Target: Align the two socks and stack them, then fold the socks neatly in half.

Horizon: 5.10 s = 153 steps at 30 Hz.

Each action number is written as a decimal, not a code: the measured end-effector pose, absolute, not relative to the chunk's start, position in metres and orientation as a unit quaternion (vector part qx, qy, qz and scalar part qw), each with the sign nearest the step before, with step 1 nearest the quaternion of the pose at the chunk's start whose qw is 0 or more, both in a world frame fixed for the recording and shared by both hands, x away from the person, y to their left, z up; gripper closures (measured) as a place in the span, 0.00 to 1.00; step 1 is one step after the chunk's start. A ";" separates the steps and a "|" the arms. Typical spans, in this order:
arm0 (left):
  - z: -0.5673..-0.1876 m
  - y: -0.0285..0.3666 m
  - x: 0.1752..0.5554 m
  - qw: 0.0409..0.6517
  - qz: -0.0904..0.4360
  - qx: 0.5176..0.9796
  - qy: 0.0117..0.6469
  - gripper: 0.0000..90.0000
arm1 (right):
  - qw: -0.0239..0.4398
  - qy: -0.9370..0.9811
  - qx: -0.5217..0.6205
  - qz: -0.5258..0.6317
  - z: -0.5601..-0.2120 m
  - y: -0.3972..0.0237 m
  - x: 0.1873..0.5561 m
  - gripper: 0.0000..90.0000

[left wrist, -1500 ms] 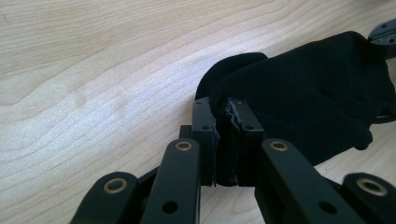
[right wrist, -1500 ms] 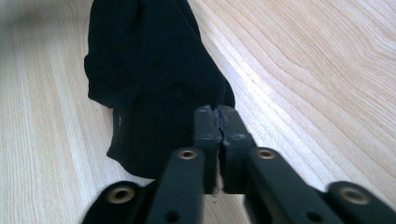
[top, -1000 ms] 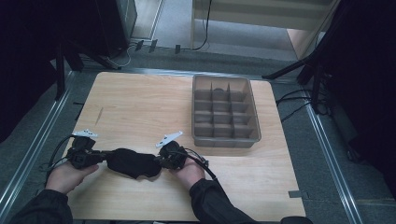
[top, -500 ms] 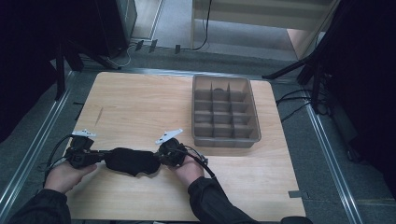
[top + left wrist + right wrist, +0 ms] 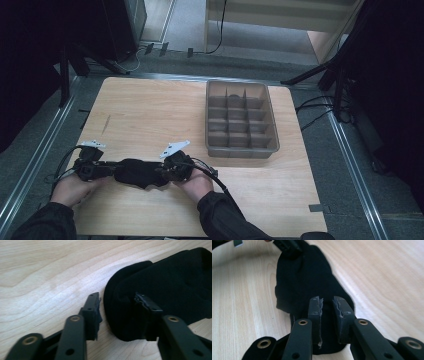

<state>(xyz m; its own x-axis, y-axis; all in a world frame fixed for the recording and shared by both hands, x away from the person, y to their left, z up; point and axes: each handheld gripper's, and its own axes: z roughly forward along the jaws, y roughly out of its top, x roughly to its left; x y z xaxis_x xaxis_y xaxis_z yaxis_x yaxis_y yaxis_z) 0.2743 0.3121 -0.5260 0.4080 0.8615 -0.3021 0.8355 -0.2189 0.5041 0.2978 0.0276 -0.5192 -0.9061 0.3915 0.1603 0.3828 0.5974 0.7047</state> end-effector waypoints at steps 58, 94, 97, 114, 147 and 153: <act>-0.519 0.302 0.283 0.281 0.016 0.793 0.540 0.91 | 0.021 0.899 0.212 0.382 -0.540 0.030 0.291 0.85; -0.487 0.308 0.276 0.319 -0.021 0.779 0.540 0.91 | 0.007 0.906 0.163 0.390 -0.536 0.100 0.307 0.67; -0.487 0.306 0.276 0.322 -0.025 0.780 0.536 0.91 | 0.015 0.909 0.162 0.385 -0.540 0.105 0.304 0.65; -0.489 0.312 0.277 0.305 -0.008 0.774 0.555 0.91 | 0.011 0.903 0.176 0.391 -0.542 0.123 0.304 0.57; -0.482 0.328 0.273 0.315 0.007 0.764 0.564 0.90 | -0.006 0.912 0.174 0.371 -0.537 0.078 0.310 0.72; -0.474 0.322 0.272 0.326 0.006 0.763 0.559 0.90 | -0.001 0.911 0.170 0.375 -0.538 0.090 0.310 0.71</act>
<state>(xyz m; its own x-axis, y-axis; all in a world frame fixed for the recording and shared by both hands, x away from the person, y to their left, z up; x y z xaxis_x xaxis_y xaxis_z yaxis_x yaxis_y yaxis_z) 0.2720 0.3219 -0.4743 0.3753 0.8563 -0.3548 0.8484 -0.1632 0.5037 0.3101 0.0896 -0.5384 -0.9424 0.3086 0.1290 0.3100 0.6609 0.6834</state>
